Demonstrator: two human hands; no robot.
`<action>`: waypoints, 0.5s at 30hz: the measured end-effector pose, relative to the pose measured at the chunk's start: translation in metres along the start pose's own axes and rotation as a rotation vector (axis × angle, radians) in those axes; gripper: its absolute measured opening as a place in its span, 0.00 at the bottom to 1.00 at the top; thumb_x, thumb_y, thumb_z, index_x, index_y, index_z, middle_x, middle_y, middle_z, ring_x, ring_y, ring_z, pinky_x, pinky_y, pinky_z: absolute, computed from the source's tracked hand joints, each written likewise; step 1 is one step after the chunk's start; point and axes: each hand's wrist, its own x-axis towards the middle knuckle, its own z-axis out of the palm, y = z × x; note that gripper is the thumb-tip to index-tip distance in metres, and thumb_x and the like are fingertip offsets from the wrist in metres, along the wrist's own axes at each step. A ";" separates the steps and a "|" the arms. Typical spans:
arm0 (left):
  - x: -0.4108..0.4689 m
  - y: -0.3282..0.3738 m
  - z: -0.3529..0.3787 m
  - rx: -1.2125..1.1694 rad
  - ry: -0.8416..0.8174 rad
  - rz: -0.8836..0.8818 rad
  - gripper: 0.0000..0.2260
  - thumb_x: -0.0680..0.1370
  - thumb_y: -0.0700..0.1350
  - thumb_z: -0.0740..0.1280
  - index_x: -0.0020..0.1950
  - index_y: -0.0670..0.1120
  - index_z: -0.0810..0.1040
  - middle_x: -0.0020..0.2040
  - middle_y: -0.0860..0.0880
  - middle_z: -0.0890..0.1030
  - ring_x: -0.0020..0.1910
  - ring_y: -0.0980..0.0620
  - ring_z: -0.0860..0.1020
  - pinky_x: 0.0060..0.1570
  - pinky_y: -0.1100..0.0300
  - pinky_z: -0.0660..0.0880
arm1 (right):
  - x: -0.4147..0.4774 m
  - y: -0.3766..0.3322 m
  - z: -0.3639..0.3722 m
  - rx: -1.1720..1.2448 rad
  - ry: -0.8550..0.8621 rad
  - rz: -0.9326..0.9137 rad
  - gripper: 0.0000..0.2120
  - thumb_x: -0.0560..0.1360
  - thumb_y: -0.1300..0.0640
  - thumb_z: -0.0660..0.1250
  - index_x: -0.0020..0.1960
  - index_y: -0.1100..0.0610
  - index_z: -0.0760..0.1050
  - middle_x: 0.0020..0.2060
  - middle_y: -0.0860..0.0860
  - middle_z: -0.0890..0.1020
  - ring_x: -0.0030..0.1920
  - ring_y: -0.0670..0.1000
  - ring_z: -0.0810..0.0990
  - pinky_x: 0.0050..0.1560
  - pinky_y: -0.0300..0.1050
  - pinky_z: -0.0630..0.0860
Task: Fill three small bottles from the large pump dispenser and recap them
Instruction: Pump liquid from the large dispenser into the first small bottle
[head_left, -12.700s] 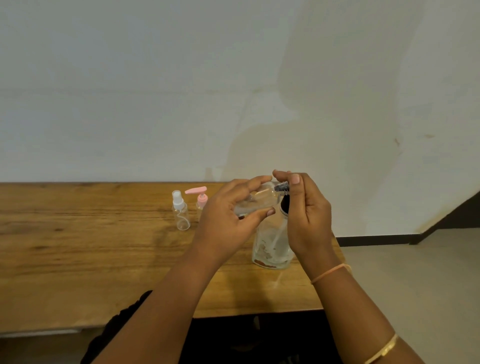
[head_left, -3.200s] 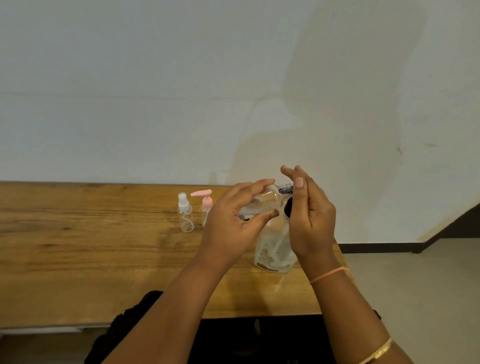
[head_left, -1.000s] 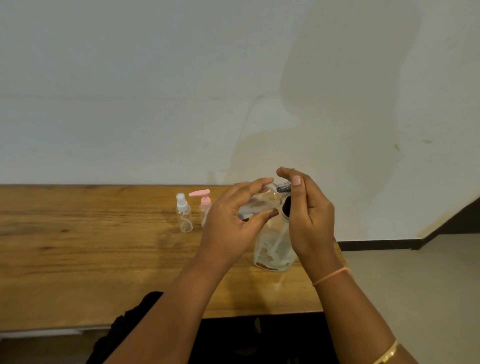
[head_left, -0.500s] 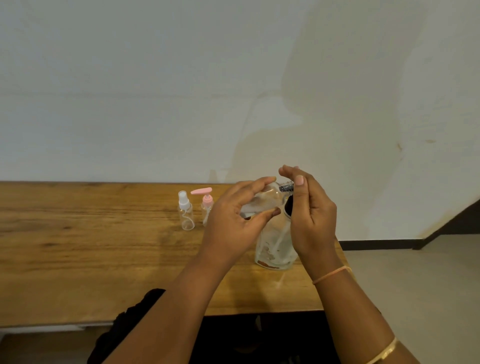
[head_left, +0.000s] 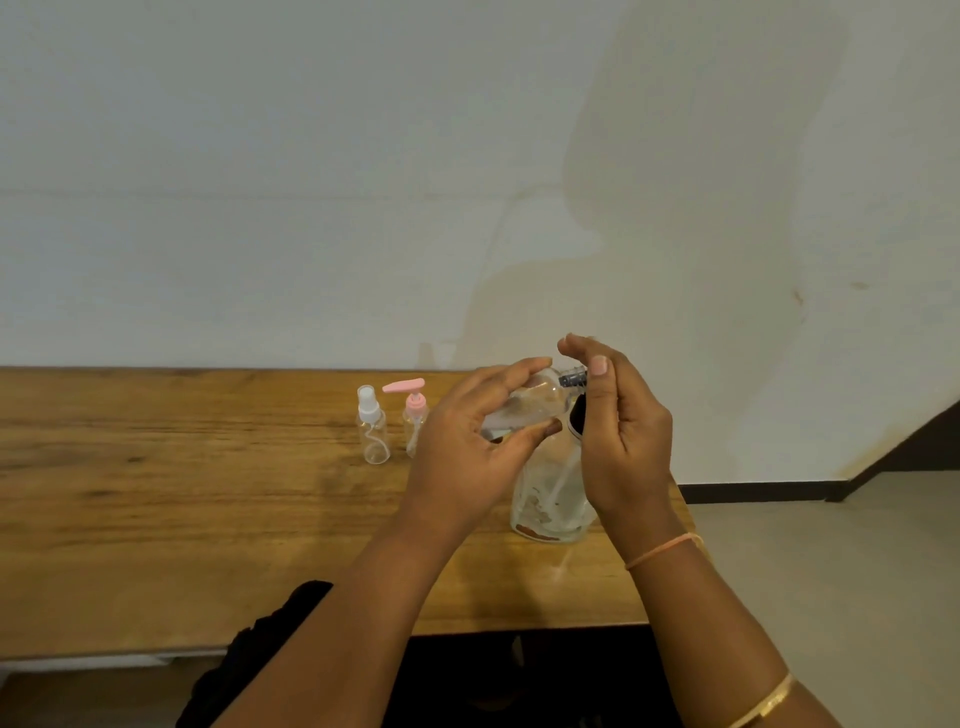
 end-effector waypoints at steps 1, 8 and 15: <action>0.001 0.000 0.000 0.001 0.005 0.008 0.24 0.69 0.42 0.75 0.60 0.60 0.73 0.53 0.58 0.79 0.56 0.68 0.74 0.53 0.78 0.67 | 0.001 -0.002 0.001 -0.006 -0.001 -0.012 0.13 0.80 0.48 0.52 0.57 0.42 0.73 0.54 0.46 0.81 0.61 0.47 0.76 0.61 0.52 0.74; 0.000 -0.003 0.001 0.002 -0.014 -0.028 0.25 0.69 0.42 0.75 0.58 0.64 0.71 0.53 0.60 0.78 0.55 0.71 0.72 0.52 0.80 0.65 | -0.001 0.006 0.005 -0.094 0.028 -0.018 0.16 0.80 0.48 0.51 0.55 0.49 0.75 0.49 0.39 0.80 0.54 0.43 0.79 0.55 0.56 0.76; -0.002 0.001 0.000 -0.002 0.000 -0.005 0.25 0.69 0.42 0.75 0.59 0.62 0.72 0.54 0.59 0.79 0.56 0.70 0.73 0.51 0.79 0.66 | -0.001 0.001 0.000 -0.005 0.017 0.010 0.14 0.79 0.47 0.51 0.56 0.42 0.75 0.54 0.41 0.80 0.64 0.46 0.74 0.63 0.56 0.71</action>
